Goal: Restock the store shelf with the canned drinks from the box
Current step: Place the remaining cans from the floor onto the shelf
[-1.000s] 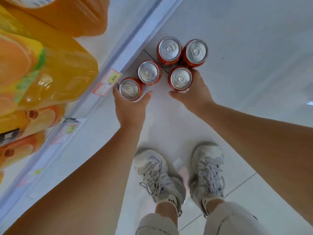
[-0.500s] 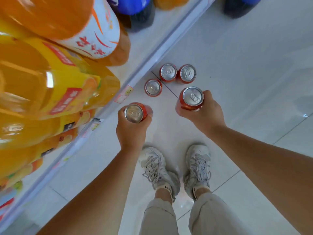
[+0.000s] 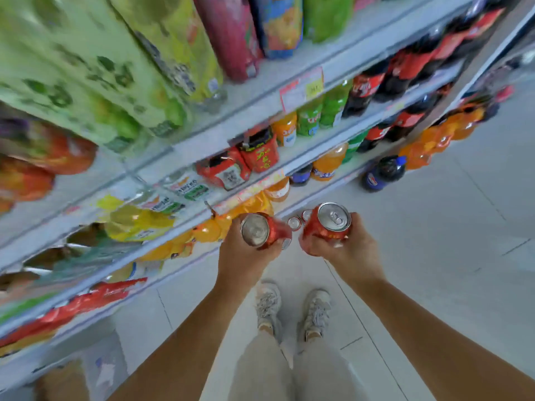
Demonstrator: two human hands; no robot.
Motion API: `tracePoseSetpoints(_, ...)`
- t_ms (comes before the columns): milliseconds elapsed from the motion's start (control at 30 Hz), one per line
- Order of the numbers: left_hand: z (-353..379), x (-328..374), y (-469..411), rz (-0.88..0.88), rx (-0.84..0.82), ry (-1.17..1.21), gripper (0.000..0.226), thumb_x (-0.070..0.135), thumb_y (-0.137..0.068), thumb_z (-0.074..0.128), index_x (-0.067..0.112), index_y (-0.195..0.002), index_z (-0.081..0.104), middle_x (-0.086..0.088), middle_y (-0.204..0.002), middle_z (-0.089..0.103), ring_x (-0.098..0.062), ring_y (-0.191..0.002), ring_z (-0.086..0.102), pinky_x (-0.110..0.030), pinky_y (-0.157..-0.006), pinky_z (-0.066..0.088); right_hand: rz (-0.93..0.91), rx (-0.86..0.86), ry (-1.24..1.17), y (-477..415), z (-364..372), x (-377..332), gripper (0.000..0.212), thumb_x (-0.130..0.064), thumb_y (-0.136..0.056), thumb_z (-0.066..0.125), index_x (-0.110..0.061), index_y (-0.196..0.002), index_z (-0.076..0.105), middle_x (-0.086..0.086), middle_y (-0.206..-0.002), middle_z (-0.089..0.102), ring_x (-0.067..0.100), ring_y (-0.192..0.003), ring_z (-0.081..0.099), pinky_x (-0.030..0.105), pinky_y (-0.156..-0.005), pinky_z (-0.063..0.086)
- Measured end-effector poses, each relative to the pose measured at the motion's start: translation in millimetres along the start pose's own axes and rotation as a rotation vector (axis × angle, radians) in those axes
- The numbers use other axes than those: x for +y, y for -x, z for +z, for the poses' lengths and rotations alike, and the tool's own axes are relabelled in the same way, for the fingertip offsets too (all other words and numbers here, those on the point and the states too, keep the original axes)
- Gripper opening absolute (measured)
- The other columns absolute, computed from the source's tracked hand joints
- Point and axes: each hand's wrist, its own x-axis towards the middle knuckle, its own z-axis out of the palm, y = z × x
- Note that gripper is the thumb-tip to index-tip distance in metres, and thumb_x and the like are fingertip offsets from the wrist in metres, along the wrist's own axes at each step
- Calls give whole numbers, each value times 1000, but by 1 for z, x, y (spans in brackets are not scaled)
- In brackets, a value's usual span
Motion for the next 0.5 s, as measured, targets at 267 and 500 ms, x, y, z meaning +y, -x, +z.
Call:
tracePoseSetpoints(267, -165, 87, 113, 191, 184, 139, 74, 58, -41, 76, 40, -107, 49, 28, -92, 64, 11, -84, 61, -9, -69, 44, -370, -144, -97, 134, 1, -143, 61, -61, -48, 71, -50, -105, 52, -30, -90, 67, -6, -83, 63, 27, -77, 50)
tracePoseSetpoints(500, -301, 104, 166, 403, 383, 176, 59, 53, -46, 77, 46, -99, 52, 27, -92, 65, 8, -86, 61, -16, -73, 47, -673, -169, -101, 226, 55, -249, 42, -45, -57, 74, -39, -93, 52, -23, -82, 67, -15, -81, 59, 7, -68, 43)
